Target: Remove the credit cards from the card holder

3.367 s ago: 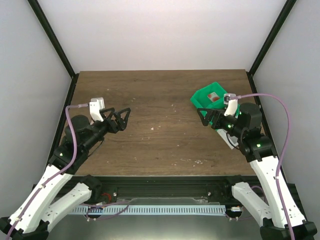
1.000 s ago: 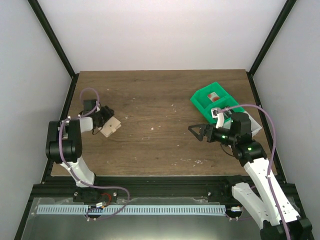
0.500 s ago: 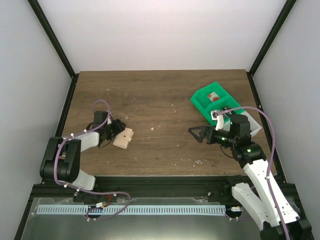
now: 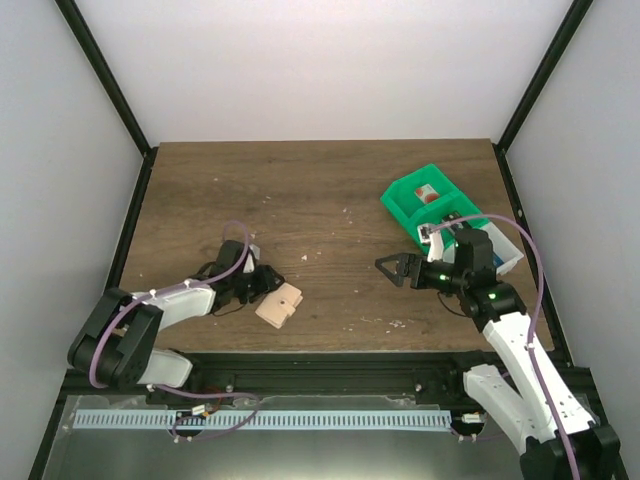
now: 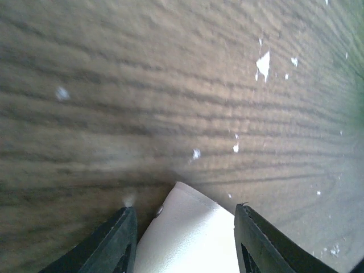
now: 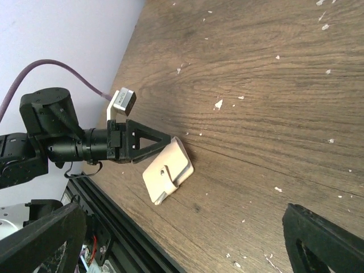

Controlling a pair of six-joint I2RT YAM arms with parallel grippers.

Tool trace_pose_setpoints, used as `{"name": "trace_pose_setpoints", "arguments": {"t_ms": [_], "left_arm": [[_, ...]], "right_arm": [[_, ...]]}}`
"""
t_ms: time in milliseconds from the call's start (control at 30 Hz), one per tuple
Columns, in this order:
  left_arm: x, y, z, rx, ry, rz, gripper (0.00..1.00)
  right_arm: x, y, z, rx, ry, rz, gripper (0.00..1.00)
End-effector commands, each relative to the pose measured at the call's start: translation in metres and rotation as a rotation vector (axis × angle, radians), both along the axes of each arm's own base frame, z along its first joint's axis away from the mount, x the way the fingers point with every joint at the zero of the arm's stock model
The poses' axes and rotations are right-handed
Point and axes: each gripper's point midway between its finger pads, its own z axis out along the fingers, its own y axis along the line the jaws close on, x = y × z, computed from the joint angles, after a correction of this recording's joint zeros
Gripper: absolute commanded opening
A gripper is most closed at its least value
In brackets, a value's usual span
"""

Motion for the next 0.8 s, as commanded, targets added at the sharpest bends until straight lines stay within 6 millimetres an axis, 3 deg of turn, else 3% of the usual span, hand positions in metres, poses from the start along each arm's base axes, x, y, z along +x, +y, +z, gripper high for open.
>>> {"name": "trace_pose_setpoints", "arguments": {"t_ms": [0,233,433,600,767], "left_arm": [[-0.02,-0.016,0.001,-0.065,0.037,-0.037,0.49],[-0.043,0.0,-0.004,0.03,0.043,-0.043,0.56],[-0.063,0.011,-0.007,0.035,0.049,-0.041,0.55],[-0.079,-0.006,-0.005,-0.088,0.046,-0.073,0.44],[-0.086,-0.031,0.01,-0.297,0.025,-0.088,0.38]], "right_arm": [[-0.002,0.002,-0.006,-0.005,0.023,0.007,0.95],[-0.007,0.01,-0.031,0.003,0.094,0.008,0.93],[-0.016,0.04,-0.058,-0.026,0.178,0.051,0.89],[-0.02,0.065,-0.068,-0.052,0.198,0.099,0.72],[-0.01,0.072,-0.069,-0.135,0.164,0.088,0.57]]}}
